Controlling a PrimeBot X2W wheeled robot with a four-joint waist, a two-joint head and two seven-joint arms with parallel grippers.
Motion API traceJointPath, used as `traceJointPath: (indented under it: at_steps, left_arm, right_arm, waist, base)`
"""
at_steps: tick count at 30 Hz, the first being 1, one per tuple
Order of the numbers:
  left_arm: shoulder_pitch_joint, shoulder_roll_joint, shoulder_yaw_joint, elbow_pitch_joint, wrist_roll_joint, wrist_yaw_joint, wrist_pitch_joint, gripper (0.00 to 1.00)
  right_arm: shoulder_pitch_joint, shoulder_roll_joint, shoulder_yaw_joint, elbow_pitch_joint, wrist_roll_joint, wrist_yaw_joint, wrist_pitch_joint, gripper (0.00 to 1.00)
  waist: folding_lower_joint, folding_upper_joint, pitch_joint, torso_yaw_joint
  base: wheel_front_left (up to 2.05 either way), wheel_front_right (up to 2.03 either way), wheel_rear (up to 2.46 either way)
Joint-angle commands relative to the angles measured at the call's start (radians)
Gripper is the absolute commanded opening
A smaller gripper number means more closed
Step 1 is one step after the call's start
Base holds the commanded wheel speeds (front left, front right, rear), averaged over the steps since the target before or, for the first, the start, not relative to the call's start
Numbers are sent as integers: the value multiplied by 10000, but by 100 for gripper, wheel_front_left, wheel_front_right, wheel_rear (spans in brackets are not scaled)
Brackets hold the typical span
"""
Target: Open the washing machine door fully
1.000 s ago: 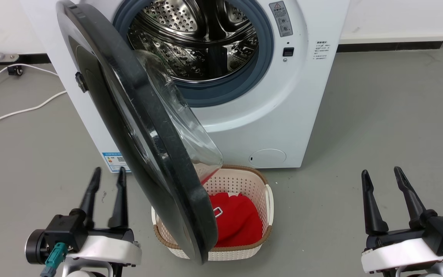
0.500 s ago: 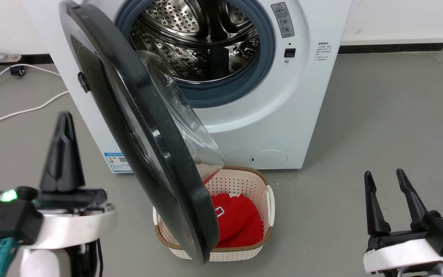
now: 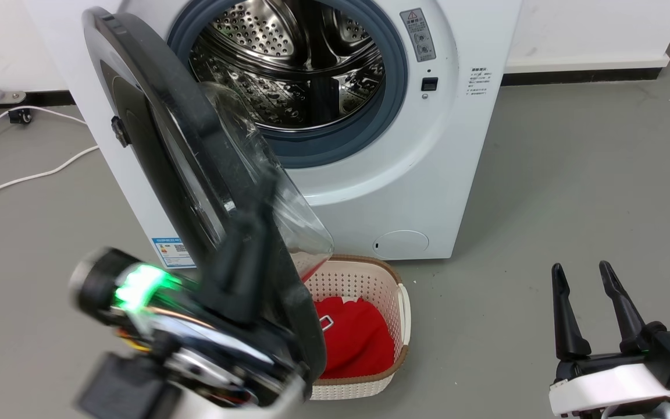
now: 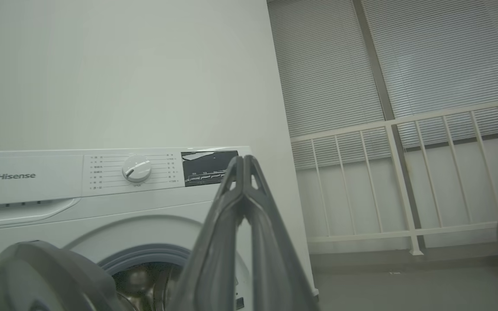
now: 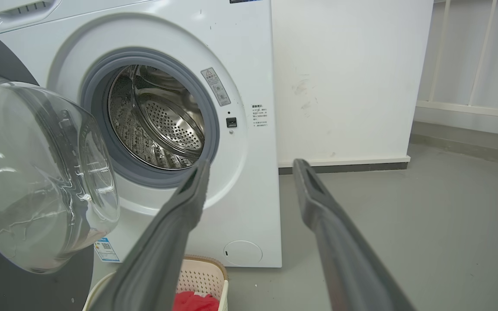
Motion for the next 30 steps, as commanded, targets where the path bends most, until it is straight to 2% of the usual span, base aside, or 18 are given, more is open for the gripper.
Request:
traceJointPath:
  at_steps: [1, 6, 14, 23, 30]
  left_arm:
    - [271, 143, -438, 233, -185, 3, -19, 0]
    - [937, 574, -1703, 1378, -611, 2, 76, 0]
    - [1750, 736, -2397, 3146, -1379, 1, 1195, 0]
    - [1024, 474, -2482, 4941, -1258, 61, 719, 0]
    - [397, 250, -2041, 5870, -1217, 411, 256, 0]
  right_arm:
    - [68, 32, -17, 43, 46, -7, -19, 100]
    - [156, 31, -31, 150, 69, -7, -19, 100]
    - [194, 29, -30, 328, 171, -7, -19, 100]
    - [-43, 30, 106, 452, 301, -7, -19, 100]
    - [-128, 31, 153, 578, 450, -5, -19, 100]
  waist:
    - [0, 0, -9, 1]
    - [0, 0, -50, 38]
    - [0, 0, -23, 192]
    - [0, 0, 135, 225]
    - [0, 0, 224, 135]
  base:
    - [0, 0, 0]
    - [0, 0, 0]
    - [0, 0, 0]
    - [0, 0, 0]
    - [0, 0, 0]
